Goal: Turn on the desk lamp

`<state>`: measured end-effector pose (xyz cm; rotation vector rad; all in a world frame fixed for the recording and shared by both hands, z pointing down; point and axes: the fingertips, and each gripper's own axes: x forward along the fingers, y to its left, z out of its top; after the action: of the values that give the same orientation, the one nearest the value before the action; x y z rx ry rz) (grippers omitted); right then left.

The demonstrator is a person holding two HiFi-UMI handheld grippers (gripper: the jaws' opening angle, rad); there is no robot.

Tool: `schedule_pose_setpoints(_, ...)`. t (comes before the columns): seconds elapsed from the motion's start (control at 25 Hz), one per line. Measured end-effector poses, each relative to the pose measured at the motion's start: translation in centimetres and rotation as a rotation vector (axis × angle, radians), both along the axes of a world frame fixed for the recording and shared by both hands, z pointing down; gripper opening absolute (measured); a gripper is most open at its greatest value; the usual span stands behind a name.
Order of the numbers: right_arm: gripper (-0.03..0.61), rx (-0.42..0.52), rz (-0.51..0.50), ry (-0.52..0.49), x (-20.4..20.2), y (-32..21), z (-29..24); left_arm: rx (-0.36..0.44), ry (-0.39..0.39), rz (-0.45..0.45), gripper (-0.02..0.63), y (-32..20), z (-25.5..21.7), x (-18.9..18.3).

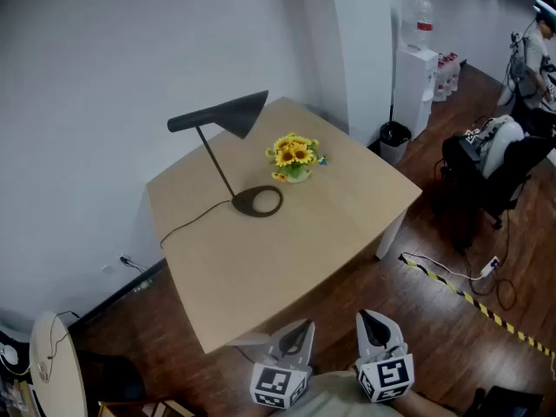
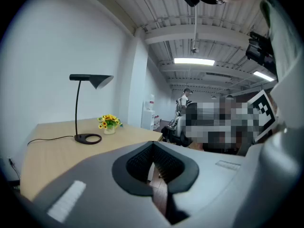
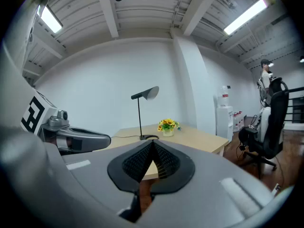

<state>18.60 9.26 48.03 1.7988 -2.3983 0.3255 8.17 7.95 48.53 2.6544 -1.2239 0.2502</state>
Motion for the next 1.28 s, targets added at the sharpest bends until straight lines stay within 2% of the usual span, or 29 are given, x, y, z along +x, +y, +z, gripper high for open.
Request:
schedule_pose_setpoints(0.24, 0.000, -0.010, -0.009, 0.038, -7.0, -4.2, -1.3, -0.012, 0.037, -0.024, 0.000, -4.5, 0.0, -7.3)
schedule_pose_setpoints(0.48, 0.000, -0.019, -0.086, 0.075, -14.3, -8.2, -1.3, -0.014, 0.069, -0.082, 0.000, -7.9, -0.3, -14.1)
schedule_pose_setpoints(0.68, 0.000, -0.028, -0.155, 0.105, -18.4, -11.1, -1.5, -0.026, 0.086, -0.161, 0.000, -9.9, 0.6, -18.3)
schedule_pose_setpoints(0.92, 0.000, -0.051, -0.273, 0.124, -22.3, -14.5, -0.8, -0.050, 0.094, -0.270, 0.000, -12.2, 1.7, -21.9)
schedule_pose_setpoints(1.28, 0.000, -0.103, -0.411, 0.060, -23.8, -24.2, 1.7, -0.094, 0.038, -0.437, 0.000, -19.5, 1.7, -23.5)
